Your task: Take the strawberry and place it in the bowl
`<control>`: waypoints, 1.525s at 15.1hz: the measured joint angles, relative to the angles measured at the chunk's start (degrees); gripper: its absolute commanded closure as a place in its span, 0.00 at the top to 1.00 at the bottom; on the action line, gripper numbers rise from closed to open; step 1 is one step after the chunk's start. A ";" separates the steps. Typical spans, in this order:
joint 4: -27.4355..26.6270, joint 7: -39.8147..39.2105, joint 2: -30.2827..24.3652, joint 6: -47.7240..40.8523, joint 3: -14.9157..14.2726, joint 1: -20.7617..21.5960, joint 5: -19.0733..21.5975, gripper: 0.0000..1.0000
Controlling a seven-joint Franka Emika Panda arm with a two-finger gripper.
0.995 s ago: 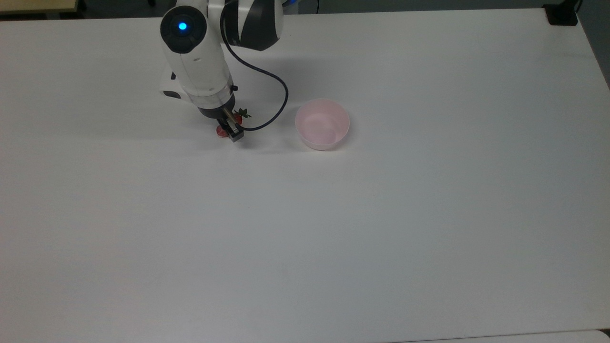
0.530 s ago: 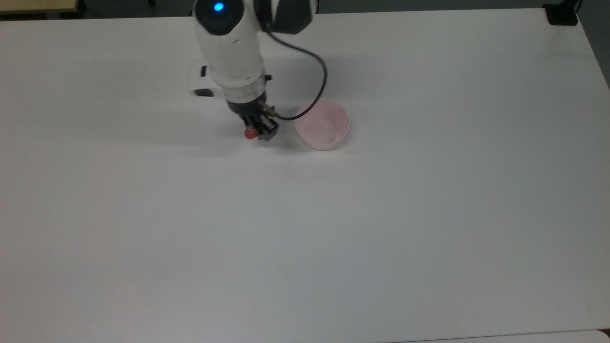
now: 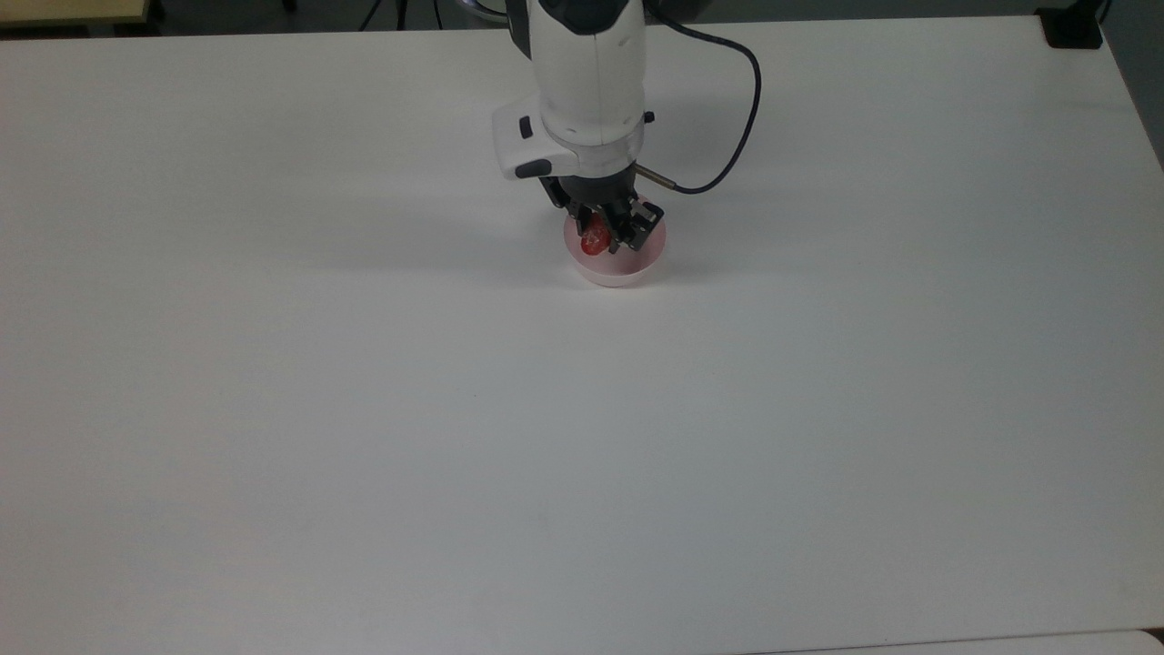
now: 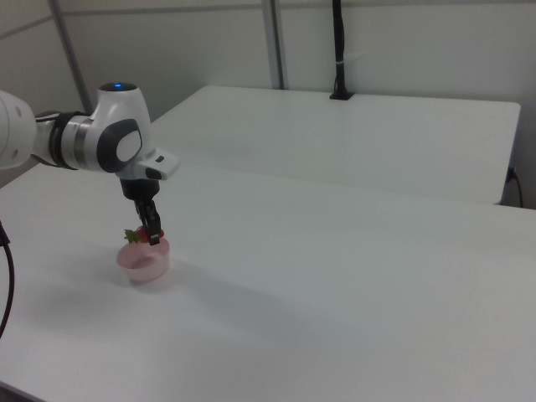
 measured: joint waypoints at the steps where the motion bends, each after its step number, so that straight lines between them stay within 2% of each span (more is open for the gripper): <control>1: -0.01 0.00 0.40 0.00 0.10 0.16 0.00 0.38; 2: -0.01 0.00 0.78 0.00 0.15 0.27 0.00 0.56; 3: -0.01 0.00 1.11 0.00 0.15 0.38 0.00 0.85; 4: -0.01 0.00 1.40 0.00 0.15 0.48 0.00 1.00; 10: 0.51 -0.01 1.53 -1.04 0.19 0.58 0.00 1.00; 12: 2.89 0.00 0.82 -5.69 0.16 0.16 0.00 1.00; 17: 14.89 -0.84 -2.72 -24.49 -0.64 -2.93 -0.01 1.00; 21: 16.41 -4.57 -6.95 -30.04 -1.55 -3.14 -0.43 1.00; 23: 16.46 -6.64 -9.36 -30.79 -3.96 -2.30 -0.94 1.00</control>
